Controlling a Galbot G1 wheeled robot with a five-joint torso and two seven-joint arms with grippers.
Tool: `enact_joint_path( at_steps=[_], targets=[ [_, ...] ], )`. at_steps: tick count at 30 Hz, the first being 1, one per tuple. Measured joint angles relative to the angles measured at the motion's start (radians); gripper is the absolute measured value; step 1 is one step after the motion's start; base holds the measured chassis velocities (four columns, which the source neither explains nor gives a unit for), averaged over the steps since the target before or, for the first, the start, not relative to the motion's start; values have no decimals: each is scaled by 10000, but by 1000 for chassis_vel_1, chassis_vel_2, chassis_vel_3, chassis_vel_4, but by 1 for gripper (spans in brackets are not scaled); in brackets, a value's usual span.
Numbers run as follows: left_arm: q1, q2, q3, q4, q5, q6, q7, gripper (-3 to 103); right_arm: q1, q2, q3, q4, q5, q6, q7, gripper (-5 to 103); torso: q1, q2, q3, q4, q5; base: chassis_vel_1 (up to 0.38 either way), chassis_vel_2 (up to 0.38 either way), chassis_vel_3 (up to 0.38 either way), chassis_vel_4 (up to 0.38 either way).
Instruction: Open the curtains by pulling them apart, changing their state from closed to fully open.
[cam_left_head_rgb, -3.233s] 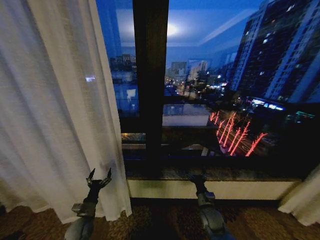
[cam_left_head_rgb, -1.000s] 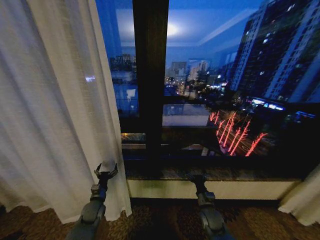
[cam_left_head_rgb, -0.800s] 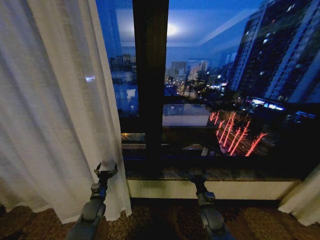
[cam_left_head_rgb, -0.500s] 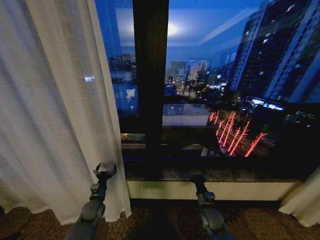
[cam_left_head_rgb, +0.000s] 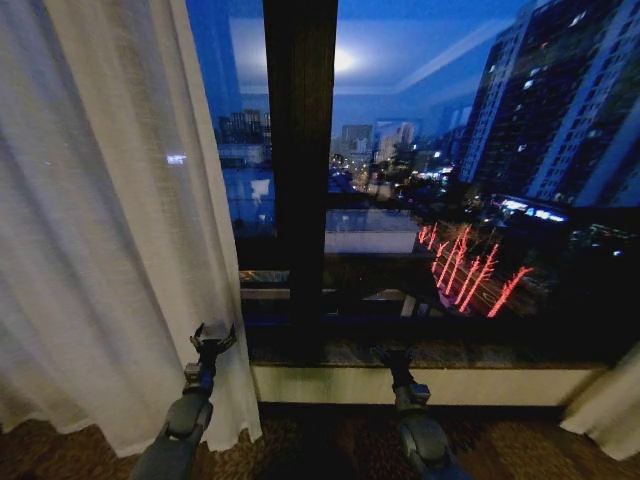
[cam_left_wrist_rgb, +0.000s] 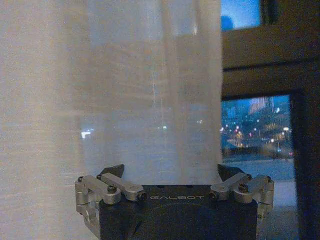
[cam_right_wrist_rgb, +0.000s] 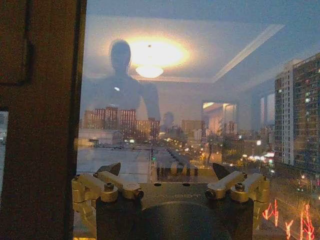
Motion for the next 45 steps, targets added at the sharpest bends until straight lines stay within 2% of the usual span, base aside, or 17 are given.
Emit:
enact_joint_path(
  at_steps=[8,17,19,21,24,25,27,28,30,31,35,37,39,40,41,43,45],
  targets=[
    [-1138,90,306,1526,-79,-45,111,100,0,1,-2,1,0,0,-1,100,-12,3,-5,1,-3,-19,20,20,-17],
    [-1766,20,410,2259,-146,-318,597,101,-1,0,-1,0,0,0,0,100,-6,3,-3,-1,-1,0,0,0,0],
    [-1786,22,375,2286,-134,-466,753,92,-1,1,-1,0,0,0,0,100,-6,2,-3,0,-1,0,0,0,0],
    [-1786,32,358,2286,-133,-509,779,92,-1,1,-1,0,0,0,-1,100,-7,2,-3,0,-1,0,0,0,0],
    [-1728,59,317,2235,-138,-552,806,76,-1,1,-1,0,0,0,-1,100,-9,3,-4,0,0,0,0,0,0],
    [-1728,59,317,2235,-138,-552,806,76,-1,1,-1,0,0,0,-1,100,-9,3,-4,0,0,0,0,0,0],
    [-1655,55,275,2148,-170,-560,805,64,-1,0,-1,0,0,0,0,100,-8,3,-4,-1,0,0,0,0,0],
    [-1620,49,261,2111,-186,-561,802,64,-1,1,-1,0,0,0,0,100,-8,2,-3,0,0,0,0,0,0],
    [-1552,45,245,2062,-197,-561,794,54,-1,0,-1,0,0,0,0,100,-7,2,-3,0,-1,0,0,0,0],
    [-1552,45,245,2062,-197,-561,794,54,-1,0,-1,0,0,0,0,100,-7,2,-3,0,-1,0,0,0,0],
    [-1438,52,185,1992,-203,-562,769,32,-1,0,-1,0,0,0,0,100,-8,3,-4,0,0,0,0,0,0],
    [-1433,52,168,1991,-209,-562,761,32,-1,0,-1,1,0,0,0,100,-8,3,-4,0,0,0,0,0,0],
    [-1431,46,135,1992,-215,-562,745,22,-1,0,-1,0,0,0,0,100,-7,3,-3,0,0,0,0,0,0],
    [-1431,45,132,1994,-217,-563,743,22,-1,0,-1,0,0,-1,0,100,-8,3,-3,0,0,0,0,0,0],
    [-1430,42,127,2008,-223,-576,739,11,-1,0,-1,0,0,0,0,100,-8,2,-3,0,-1,0,0,0,0],
    [-1429,43,121,2012,-226,-584,739,11,-1,1,-1,0,0,0,0,100,-7,2,-3,0,-1,0,0,0,0],
    [-1424,62,96,2010,-248,-595,739,2,-1,0,-1,0,0,0,0,100,-8,3,-3,-1,-1,0,0,0,0]
  ],
)
